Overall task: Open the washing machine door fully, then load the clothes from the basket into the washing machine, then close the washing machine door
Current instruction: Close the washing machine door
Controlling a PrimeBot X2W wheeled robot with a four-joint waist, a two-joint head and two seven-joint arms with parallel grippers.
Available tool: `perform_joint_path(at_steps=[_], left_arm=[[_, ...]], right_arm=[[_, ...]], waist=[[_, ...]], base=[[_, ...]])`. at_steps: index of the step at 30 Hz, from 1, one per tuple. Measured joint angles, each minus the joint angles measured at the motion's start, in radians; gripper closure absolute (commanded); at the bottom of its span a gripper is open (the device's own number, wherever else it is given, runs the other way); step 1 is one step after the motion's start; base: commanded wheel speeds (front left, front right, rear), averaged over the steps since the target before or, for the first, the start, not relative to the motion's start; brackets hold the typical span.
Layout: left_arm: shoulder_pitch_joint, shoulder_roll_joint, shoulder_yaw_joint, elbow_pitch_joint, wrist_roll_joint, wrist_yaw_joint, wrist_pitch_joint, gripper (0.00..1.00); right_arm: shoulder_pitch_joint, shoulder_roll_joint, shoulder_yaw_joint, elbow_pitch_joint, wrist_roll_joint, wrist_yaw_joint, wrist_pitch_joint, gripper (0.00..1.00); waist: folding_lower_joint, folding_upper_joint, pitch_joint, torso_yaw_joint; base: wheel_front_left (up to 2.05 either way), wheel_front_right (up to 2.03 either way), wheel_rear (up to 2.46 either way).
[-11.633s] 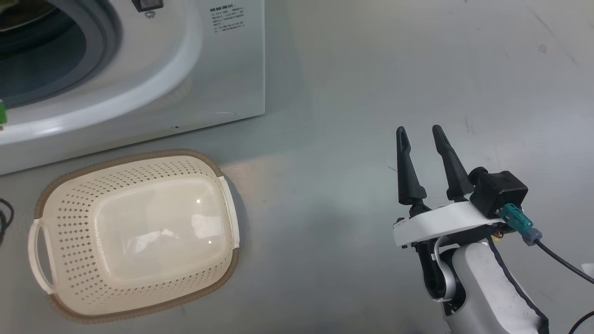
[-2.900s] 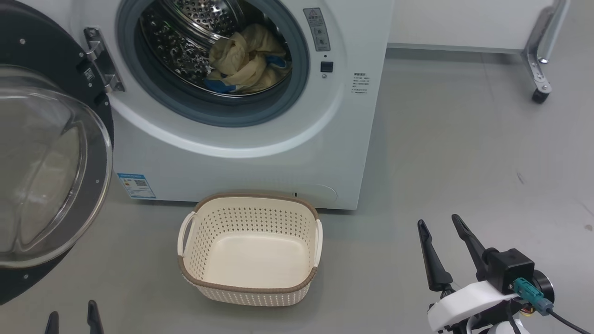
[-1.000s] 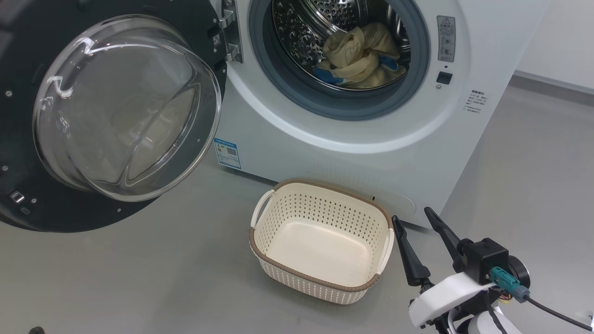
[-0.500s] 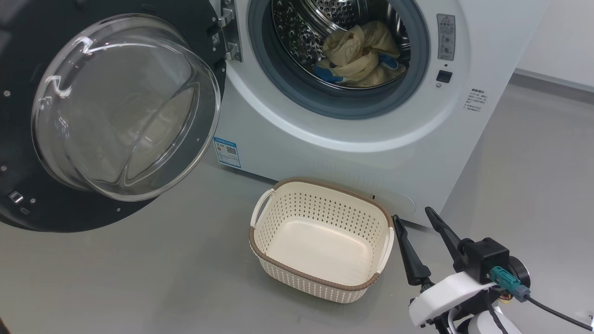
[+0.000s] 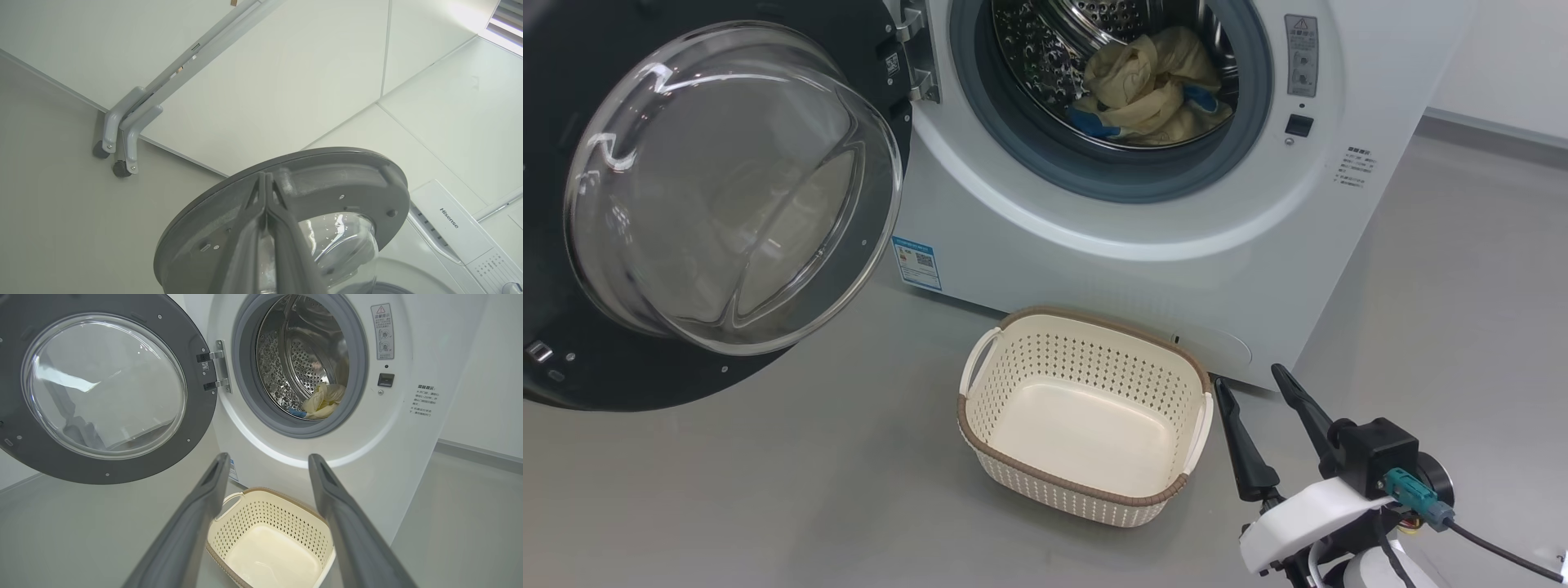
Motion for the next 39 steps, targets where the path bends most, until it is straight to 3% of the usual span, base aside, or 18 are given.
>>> perform_joint_path(at_steps=[6,13,17,21,31,39], left_arm=[[-0.093,0.091,0.077,0.078,-0.117,0.017,0.102,1.0],[-0.222,0.13,0.136,0.192,-0.283,0.066,0.229,1.0],[-0.284,0.169,0.195,0.262,-0.365,0.129,0.292,1.0],[-0.304,0.212,0.224,0.305,-0.373,0.17,0.317,1.0],[-0.375,0.275,0.279,0.372,-0.401,0.178,0.333,1.0],[-0.418,0.293,0.285,0.412,-0.416,0.176,0.332,1.0]], right_arm=[[-0.003,0.003,0.007,-0.003,0.0,0.0,0.004,0.0],[-0.026,-0.002,0.007,-0.013,-0.001,0.0,0.018,0.0],[-0.039,-0.005,0.01,-0.017,-0.005,0.0,0.027,0.0],[-0.043,-0.006,0.011,-0.022,-0.009,0.0,0.035,0.0],[-0.063,-0.023,0.011,-0.043,-0.029,-0.001,0.062,0.0],[-0.088,-0.035,0.011,-0.057,-0.037,-0.001,0.079,0.0]], waist=[[0.0,0.0,0.015,-0.023],[0.0,0.0,0.044,-0.047],[0.0,0.0,0.063,-0.066],[0.0,0.0,0.079,-0.08],[0.0,0.0,0.134,-0.108],[0.0,0.0,0.178,-0.123]], base=[[0.0,0.0,0.0],[0.0,0.0,0.0],[0.0,0.0,0.0],[0.0,0.0,0.0],[0.0,0.0,0.0],[0.0,0.0,0.0]])
